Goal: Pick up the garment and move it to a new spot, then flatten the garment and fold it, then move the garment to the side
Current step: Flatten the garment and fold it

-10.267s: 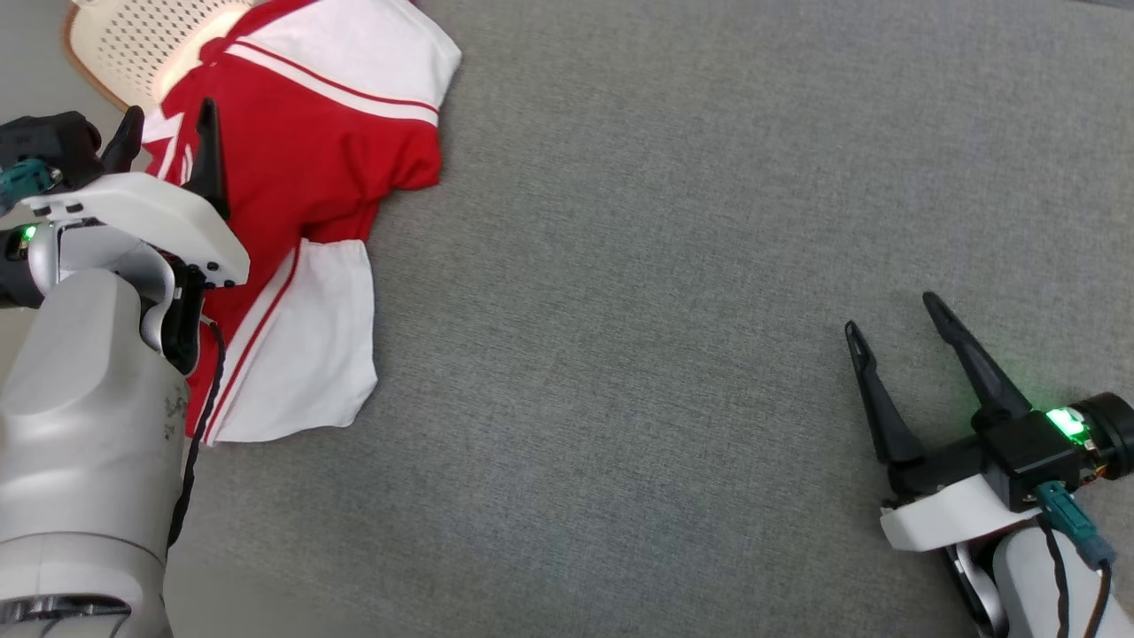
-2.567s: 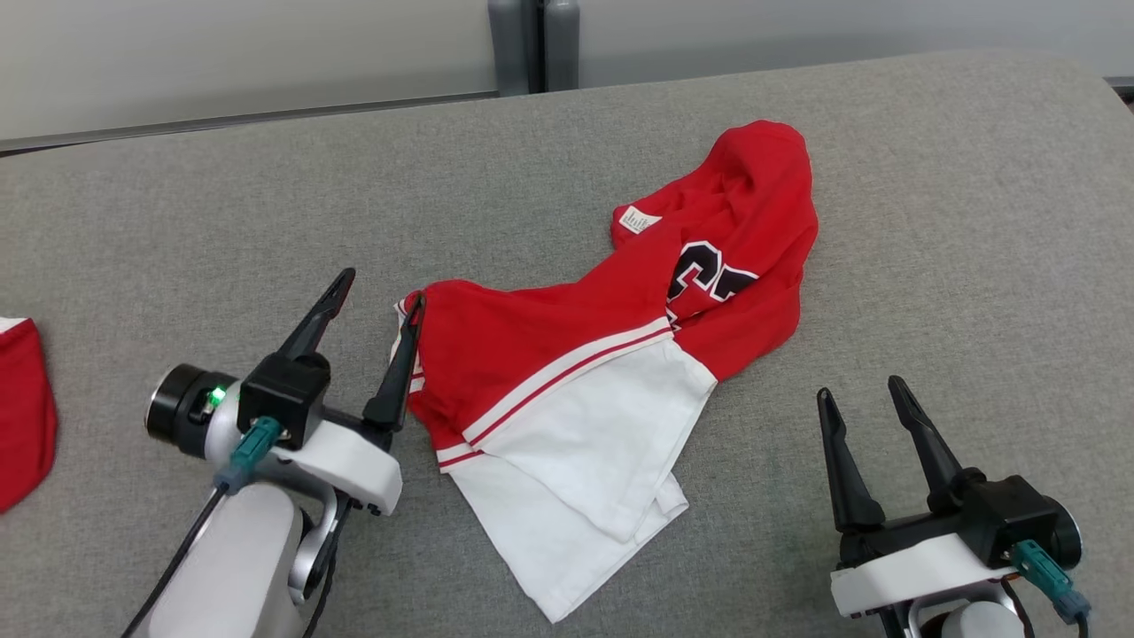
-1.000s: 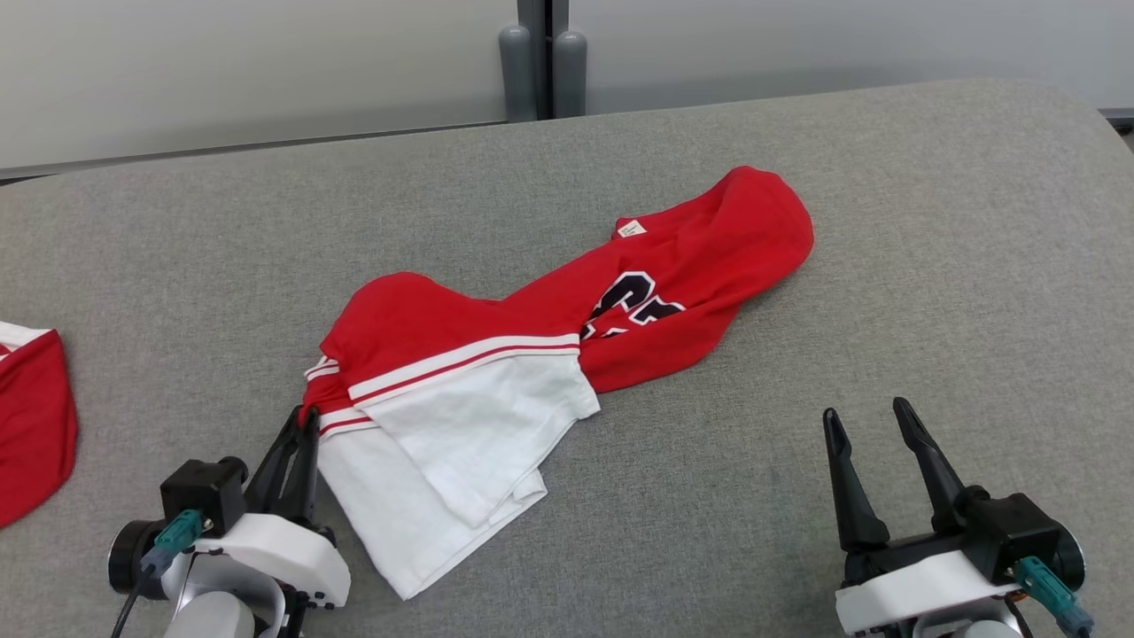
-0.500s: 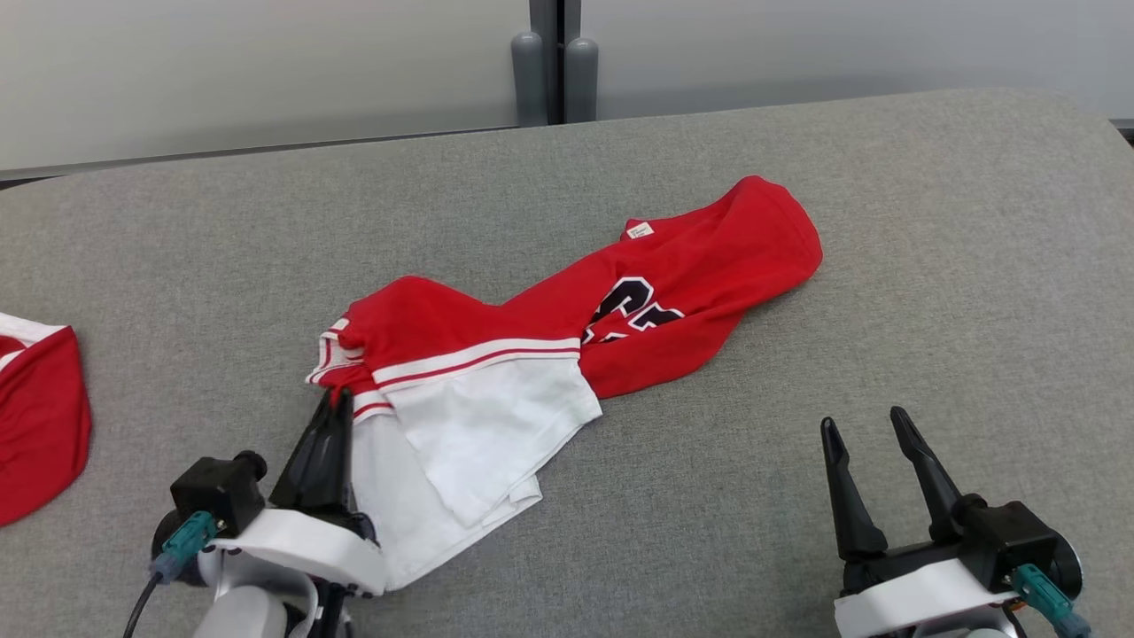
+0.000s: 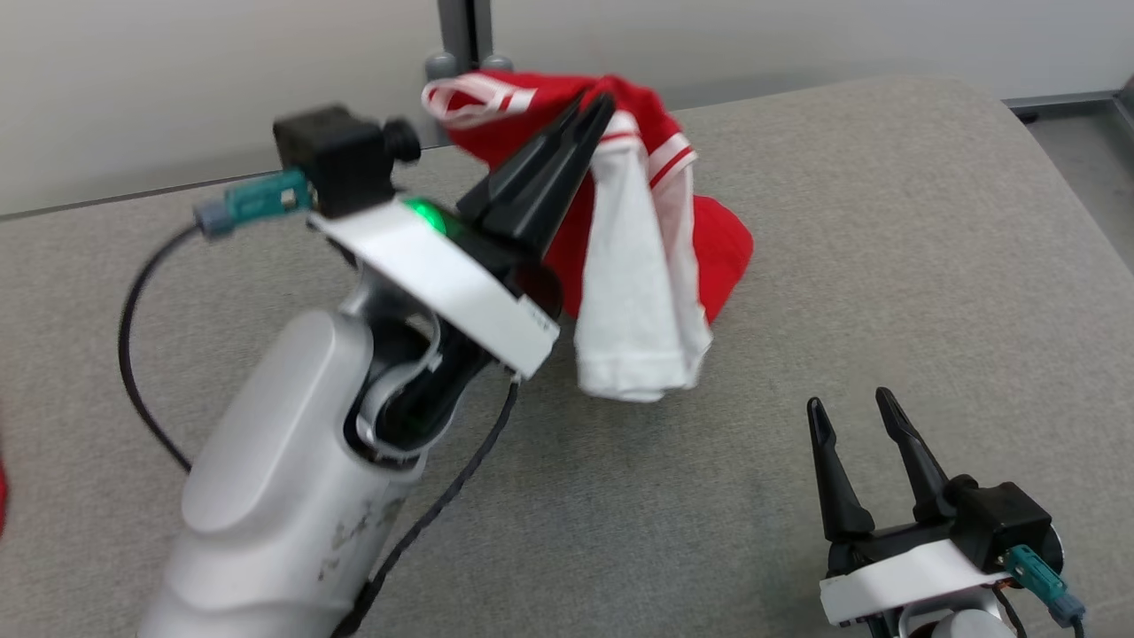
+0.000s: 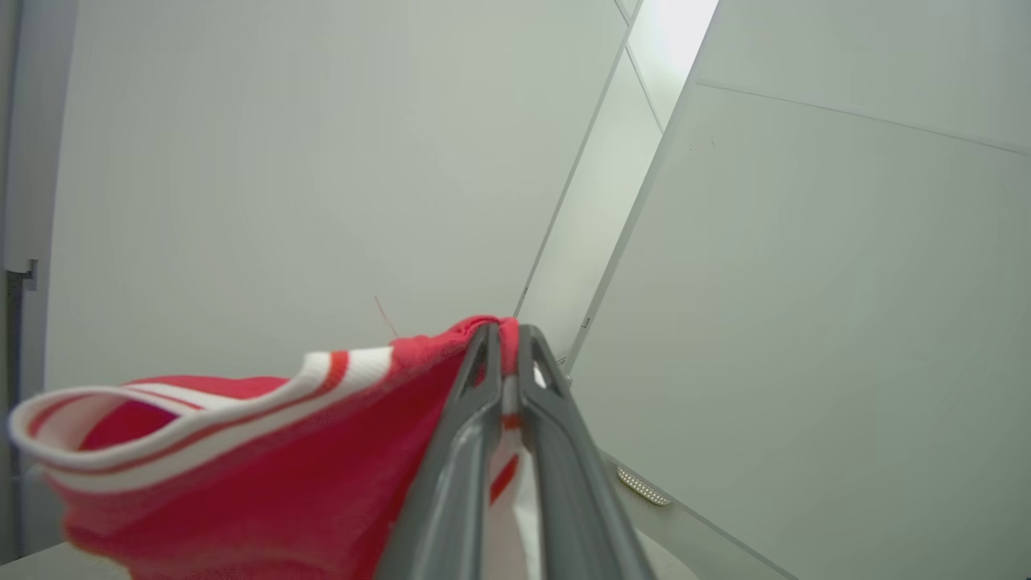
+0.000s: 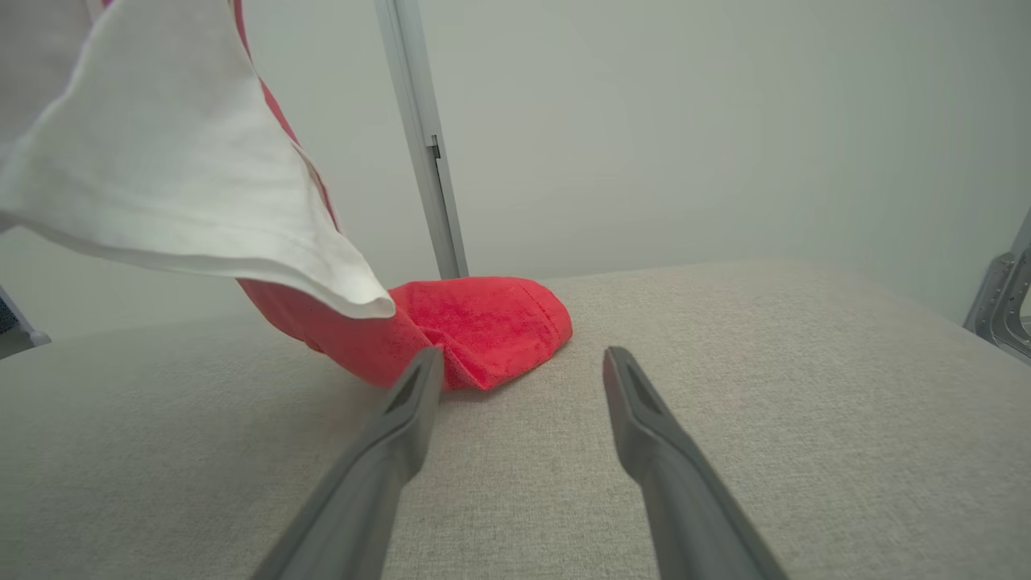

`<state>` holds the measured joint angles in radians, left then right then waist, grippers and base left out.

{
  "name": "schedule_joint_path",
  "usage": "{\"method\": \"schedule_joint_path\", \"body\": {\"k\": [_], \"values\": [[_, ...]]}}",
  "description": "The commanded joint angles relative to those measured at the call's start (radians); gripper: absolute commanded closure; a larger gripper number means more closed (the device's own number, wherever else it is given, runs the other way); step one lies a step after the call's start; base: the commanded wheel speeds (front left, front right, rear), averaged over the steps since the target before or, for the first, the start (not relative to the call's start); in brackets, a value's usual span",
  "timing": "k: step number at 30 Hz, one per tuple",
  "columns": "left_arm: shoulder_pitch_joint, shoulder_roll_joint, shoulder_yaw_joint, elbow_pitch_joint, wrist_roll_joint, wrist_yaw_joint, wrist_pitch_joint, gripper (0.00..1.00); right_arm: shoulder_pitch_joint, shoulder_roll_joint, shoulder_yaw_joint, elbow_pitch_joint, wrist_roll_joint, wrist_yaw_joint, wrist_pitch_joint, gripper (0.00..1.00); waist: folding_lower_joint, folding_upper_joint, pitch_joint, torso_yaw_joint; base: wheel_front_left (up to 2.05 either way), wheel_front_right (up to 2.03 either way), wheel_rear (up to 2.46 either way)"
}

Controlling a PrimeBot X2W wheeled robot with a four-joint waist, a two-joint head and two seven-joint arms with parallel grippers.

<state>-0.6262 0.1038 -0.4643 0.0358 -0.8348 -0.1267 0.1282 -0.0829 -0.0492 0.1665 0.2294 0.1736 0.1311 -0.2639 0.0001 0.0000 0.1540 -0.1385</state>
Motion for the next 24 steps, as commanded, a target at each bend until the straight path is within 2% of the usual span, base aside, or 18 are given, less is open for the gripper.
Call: {"method": "schedule_joint_path", "body": {"k": [1, 5, 8, 15, 17, 18, 21, 24], "values": [[-0.037, -0.009, 0.005, 0.002, -0.021, -0.005, 0.016, 1.00, -0.004, -0.003, -0.003, -0.003, 0.007, -0.001, -0.001, 0.00, -0.0001, 0.0000, 0.011, -0.037, 0.00, 0.00, 0.00], [-0.250, -0.041, 0.013, 0.052, -0.119, 0.048, 0.114, 1.00, -0.017, -0.002, 0.013, -0.002, 0.043, -0.001, -0.001, 0.00, -0.0001, 0.0000, 0.033, -0.102, 0.00, 0.00, 0.00], [-0.417, -0.050, 0.000, 0.102, -0.190, 0.082, 0.118, 1.00, -0.018, -0.002, 0.027, 0.001, 0.066, -0.001, -0.001, 0.00, -0.0001, 0.0000, 0.042, -0.142, 0.00, 0.00, 0.00], [-0.727, -0.049, -0.101, 0.219, -0.464, 0.164, -0.109, 1.00, -0.021, -0.002, 0.032, -0.001, 0.087, -0.001, -0.001, 0.00, -0.0001, 0.0000, 0.048, -0.172, 0.00, 0.00, 0.00], [-0.771, -0.051, -0.132, 0.303, -0.526, 0.195, -0.211, 1.00, -0.020, -0.002, 0.015, -0.004, 0.080, -0.001, -0.001, 0.00, -0.0001, 0.0000, 0.045, -0.156, 0.00, 0.00, 0.00], [-0.773, -0.051, -0.143, 0.333, -0.536, 0.199, -0.228, 1.00, -0.022, -0.002, 0.010, -0.005, 0.079, -0.001, -0.001, 0.00, -0.0001, 0.0000, 0.046, -0.149, 0.00, 0.00, 0.00], [-0.705, -0.045, -0.158, 0.423, -0.553, 0.204, -0.240, 1.00, -0.027, -0.002, -0.012, -0.010, 0.077, -0.001, -0.001, 0.00, -0.0001, 0.0000, 0.054, -0.127, 0.00, 0.00, 0.00], [-0.590, 0.018, -0.165, 0.474, -0.565, 0.198, -0.230, 1.00, -0.025, -0.002, -0.027, -0.018, 0.074, -0.001, -0.001, 0.00, -0.0001, 0.0000, 0.061, -0.109, 0.00, 0.00, 0.00]]}}
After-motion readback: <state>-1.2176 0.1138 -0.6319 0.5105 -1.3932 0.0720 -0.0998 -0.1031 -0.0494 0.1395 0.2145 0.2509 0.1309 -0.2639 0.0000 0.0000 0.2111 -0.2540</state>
